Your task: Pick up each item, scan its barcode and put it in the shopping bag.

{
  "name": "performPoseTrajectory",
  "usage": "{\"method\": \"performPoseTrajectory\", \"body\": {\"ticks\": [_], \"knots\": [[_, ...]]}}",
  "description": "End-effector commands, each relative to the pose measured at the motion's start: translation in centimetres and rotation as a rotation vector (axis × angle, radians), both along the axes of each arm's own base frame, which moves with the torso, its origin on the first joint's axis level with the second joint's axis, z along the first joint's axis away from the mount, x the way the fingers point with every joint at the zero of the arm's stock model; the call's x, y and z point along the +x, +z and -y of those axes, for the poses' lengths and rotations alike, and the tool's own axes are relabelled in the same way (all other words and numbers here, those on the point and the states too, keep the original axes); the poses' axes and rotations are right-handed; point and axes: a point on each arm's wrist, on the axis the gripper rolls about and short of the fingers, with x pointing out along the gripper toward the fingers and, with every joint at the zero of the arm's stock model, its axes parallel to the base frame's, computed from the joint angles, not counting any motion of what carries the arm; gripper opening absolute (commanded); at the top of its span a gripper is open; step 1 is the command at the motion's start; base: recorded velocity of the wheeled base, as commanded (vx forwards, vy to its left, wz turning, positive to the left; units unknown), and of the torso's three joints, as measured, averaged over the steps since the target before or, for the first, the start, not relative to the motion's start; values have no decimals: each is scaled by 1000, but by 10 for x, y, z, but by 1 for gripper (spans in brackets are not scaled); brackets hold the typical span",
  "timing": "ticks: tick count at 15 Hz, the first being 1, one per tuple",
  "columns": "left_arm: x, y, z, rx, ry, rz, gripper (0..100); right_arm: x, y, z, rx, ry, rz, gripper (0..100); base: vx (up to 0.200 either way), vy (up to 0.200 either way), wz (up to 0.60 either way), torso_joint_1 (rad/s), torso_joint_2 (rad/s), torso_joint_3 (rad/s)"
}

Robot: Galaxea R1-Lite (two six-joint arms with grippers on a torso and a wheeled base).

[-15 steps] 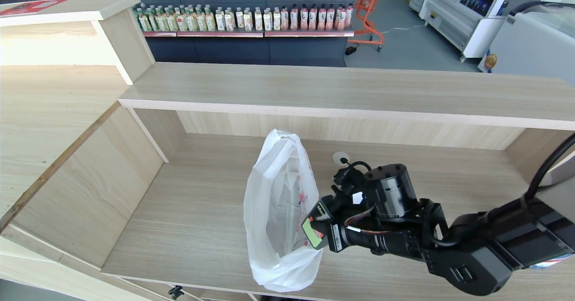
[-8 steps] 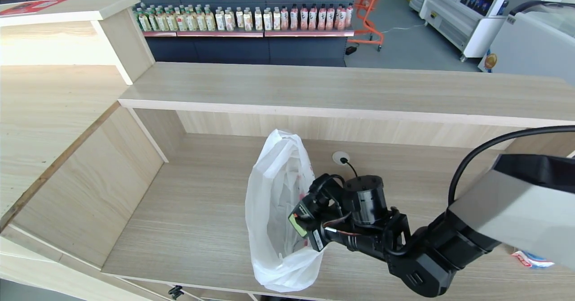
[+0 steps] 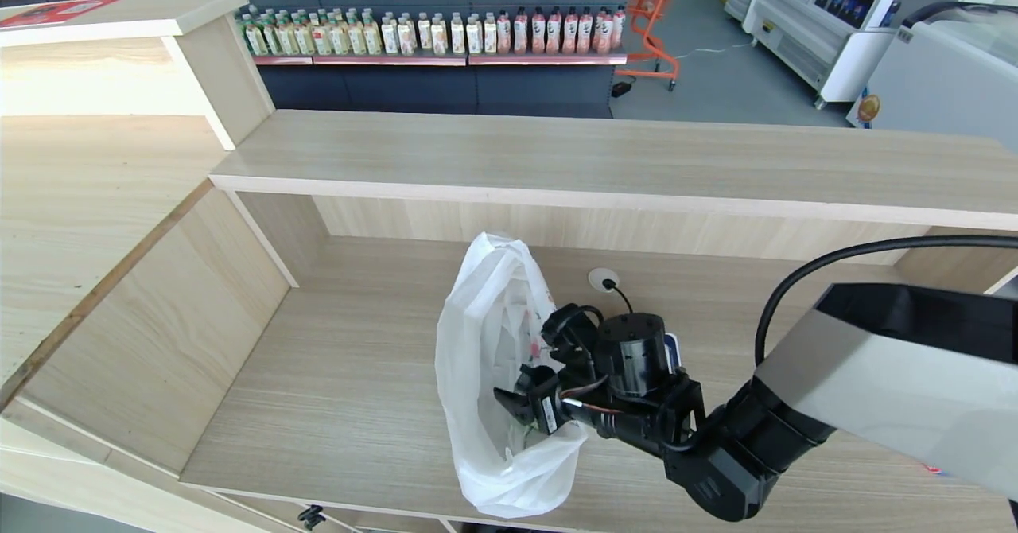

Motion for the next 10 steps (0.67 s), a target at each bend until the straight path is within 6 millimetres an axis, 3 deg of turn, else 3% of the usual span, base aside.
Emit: {"method": "performPoseTrajectory", "body": {"ticks": [1,4,5,8,10], "knots": [[0,0,0,0,0,1,100,0,34,12,121,-52,-10,100,0,0,0,0,0,0],[0,0,0,0,0,1,100,-17,83,58,198,-139,-144,100,0,0,0,0,0,0],[0,0,0,0,0,1,100,-30,112,82,202,-135,-174,100,0,0,0,0,0,0],[0,0,0,0,0,1,100,-65,175,130,251,-175,-121,100,0,0,0,0,0,0],[0,0,0,0,0,1,100,-85,199,157,261,-235,-89,100,0,0,0,0,0,0]]}}
